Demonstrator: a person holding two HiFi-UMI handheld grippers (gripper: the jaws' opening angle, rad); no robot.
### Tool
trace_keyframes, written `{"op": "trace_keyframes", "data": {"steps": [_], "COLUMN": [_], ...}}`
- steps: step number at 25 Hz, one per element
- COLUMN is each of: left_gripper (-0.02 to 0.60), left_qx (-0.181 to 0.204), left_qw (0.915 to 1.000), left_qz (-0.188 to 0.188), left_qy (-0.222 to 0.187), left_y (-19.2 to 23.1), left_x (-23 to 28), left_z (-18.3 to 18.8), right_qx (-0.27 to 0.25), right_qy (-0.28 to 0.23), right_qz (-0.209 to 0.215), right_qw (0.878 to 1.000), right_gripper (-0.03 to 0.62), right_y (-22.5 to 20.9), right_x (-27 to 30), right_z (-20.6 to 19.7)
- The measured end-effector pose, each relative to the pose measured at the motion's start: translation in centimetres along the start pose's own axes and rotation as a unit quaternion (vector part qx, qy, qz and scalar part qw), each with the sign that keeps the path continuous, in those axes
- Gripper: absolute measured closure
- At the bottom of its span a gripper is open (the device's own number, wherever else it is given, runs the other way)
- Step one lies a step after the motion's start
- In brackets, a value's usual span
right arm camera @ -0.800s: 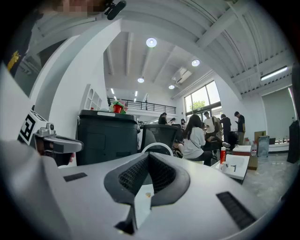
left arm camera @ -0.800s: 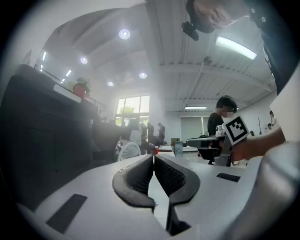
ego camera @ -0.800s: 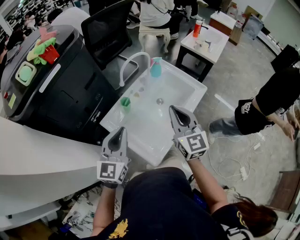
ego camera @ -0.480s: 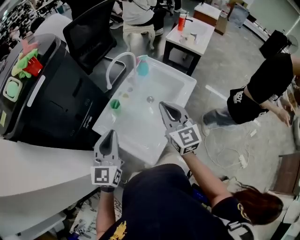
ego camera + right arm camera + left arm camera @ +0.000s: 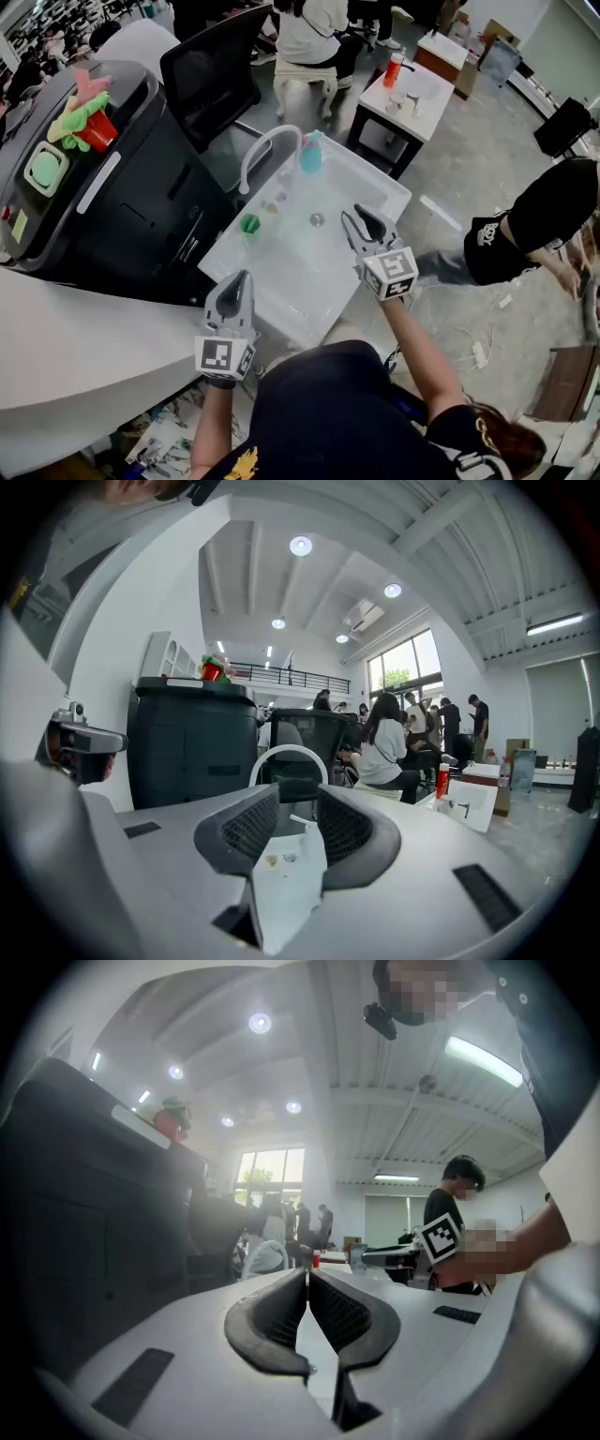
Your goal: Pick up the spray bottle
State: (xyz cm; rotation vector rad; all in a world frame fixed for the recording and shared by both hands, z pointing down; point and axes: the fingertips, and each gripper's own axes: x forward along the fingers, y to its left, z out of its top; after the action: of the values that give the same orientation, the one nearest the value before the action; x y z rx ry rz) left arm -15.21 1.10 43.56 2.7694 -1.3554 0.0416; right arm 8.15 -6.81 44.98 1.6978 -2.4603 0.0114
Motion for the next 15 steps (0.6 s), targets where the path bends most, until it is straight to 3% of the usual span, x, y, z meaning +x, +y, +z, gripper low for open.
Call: {"op": "trace_keyframes", "data": {"steps": [6, 10, 15], "left_gripper": [0.557, 0.557, 0.557], "left_qx": [-0.006, 0.003, -0.003], "left_qw": [0.9996, 0.9996, 0.9996], "left_qz": [0.027, 0.027, 0.015], "left_qy": [0.003, 0.013, 0.022], "left_y": [1.3, 1.3, 0.7], "left_x": [3.0, 5.4, 8.5], "left_z": [0.2, 0.2, 0.0], "right_qx": [-0.043, -0.054, -0.106], "right_qy": [0.022, 0.032, 0.061], "right_qz": [0.048, 0.074, 0.146], "right_qw": [0.998, 0.995, 0.982], "right_gripper": [0.364, 0.320, 0.273], "right_y": [-5.8, -8.4, -9.5], "right_x": [7.4, 12.3, 18.4], "right_z": [-2.2, -3.5, -5.2]}}
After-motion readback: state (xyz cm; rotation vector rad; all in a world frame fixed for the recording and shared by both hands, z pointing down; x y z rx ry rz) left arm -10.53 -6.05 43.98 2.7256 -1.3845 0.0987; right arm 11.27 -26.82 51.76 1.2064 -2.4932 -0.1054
